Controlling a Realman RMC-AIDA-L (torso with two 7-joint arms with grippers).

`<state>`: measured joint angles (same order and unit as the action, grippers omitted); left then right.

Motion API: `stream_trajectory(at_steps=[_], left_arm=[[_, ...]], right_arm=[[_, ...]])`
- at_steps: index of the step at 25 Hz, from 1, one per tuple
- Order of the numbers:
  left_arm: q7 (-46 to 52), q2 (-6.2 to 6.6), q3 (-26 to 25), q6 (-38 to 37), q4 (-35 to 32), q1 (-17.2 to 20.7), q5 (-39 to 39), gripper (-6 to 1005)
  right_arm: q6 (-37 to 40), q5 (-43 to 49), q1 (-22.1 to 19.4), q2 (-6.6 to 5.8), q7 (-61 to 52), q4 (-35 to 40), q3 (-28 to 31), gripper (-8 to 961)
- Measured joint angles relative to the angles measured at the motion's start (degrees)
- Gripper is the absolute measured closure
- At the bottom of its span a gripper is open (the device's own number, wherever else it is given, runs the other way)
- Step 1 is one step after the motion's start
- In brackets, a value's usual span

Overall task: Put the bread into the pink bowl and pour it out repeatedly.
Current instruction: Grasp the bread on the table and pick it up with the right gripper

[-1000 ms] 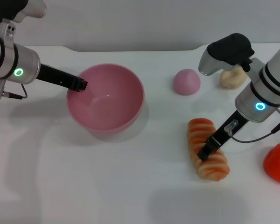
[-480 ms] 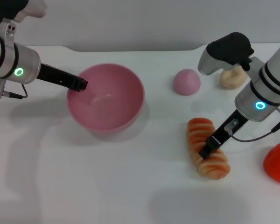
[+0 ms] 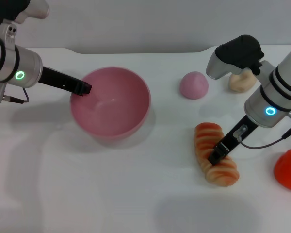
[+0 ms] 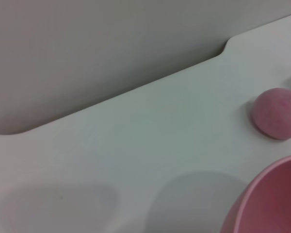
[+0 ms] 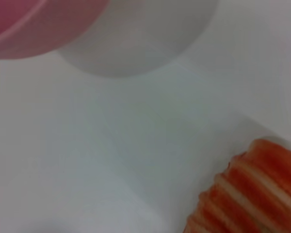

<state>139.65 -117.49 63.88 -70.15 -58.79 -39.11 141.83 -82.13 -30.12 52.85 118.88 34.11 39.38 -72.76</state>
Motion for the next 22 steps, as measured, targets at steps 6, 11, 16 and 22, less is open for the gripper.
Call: stream_trajectory(at_steps=[6, 11, 16, 22], left_arm=[[0.0, 0.00, 0.0, -0.4, 0.0, 0.0, 0.0, 956], [0.0, 0.00, 0.0, -0.5, 0.0, 0.0, 0.0, 956], [0.0, 0.00, 0.0, -0.5, 0.0, 0.0, -0.1, 956], [0.0, -0.04, 0.0, -0.5, 0.0, 0.0, -0.1, 955]], right_arm=[[0.2, 0.0, -0.1, 0.03, 0.1, -0.2, 0.0, 729], [0.2, 0.0, -0.2, 0.05, 0.1, -0.2, 0.0, 750], [0.4, 0.0, -0.8, 0.13, 0.1, 0.6, 0.2, 776], [2.0, -0.1, -3.8, 0.07, 0.1, 8.5, 0.6, 782]])
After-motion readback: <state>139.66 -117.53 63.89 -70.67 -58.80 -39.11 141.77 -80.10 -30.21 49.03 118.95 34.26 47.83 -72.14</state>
